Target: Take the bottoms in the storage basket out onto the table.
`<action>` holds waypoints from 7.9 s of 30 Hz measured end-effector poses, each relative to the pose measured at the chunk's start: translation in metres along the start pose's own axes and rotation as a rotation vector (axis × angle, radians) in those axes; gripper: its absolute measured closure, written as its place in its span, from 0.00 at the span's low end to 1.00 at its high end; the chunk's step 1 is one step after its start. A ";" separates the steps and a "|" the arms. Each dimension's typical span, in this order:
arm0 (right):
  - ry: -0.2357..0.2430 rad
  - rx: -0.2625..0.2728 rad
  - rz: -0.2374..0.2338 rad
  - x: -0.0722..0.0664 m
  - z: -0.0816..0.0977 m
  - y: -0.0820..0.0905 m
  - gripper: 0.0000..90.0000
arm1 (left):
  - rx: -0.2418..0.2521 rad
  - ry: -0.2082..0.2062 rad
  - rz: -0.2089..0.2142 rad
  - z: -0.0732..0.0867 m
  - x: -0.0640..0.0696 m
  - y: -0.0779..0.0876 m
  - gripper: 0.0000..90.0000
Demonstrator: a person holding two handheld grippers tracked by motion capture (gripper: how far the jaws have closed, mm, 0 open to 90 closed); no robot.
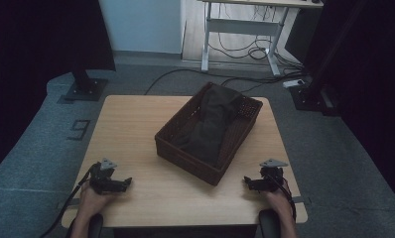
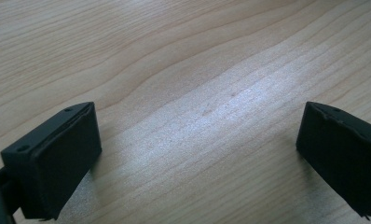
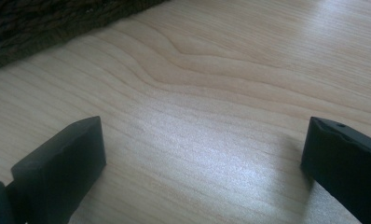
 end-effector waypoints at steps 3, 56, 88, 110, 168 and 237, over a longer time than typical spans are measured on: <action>0.002 -0.019 0.003 0.001 0.000 0.001 0.00 | 0.002 0.027 -0.027 0.000 0.006 0.000 0.00; 0.073 0.038 0.024 -0.054 -0.135 0.026 0.00 | 0.002 -0.021 0.026 -0.009 -0.005 -0.009 0.00; -0.004 -0.015 0.107 0.023 -0.114 0.061 0.42 | 0.001 -0.035 0.037 -0.009 -0.003 -0.008 0.00; -0.037 -0.089 0.261 0.105 -0.104 0.073 0.40 | 0.001 -0.036 0.039 -0.009 -0.003 -0.008 0.00; -0.095 -0.031 0.141 0.028 -0.011 0.158 0.21 | 0.001 -0.048 0.051 -0.007 0.000 -0.007 0.00; 0.033 -0.007 -0.089 0.000 -0.149 -0.049 0.00 | 0.002 -0.048 0.052 -0.007 0.000 -0.007 0.00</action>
Point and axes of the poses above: each handheld gripper's, and its own axes: y roughly backward along the jaws, z roughly out of its underside, x roughly to its right, the point moved 8 cm from there along -y, roughly forward along the jaws, and after that the axes turned 2 degrees about x, right-handed, at the moved point
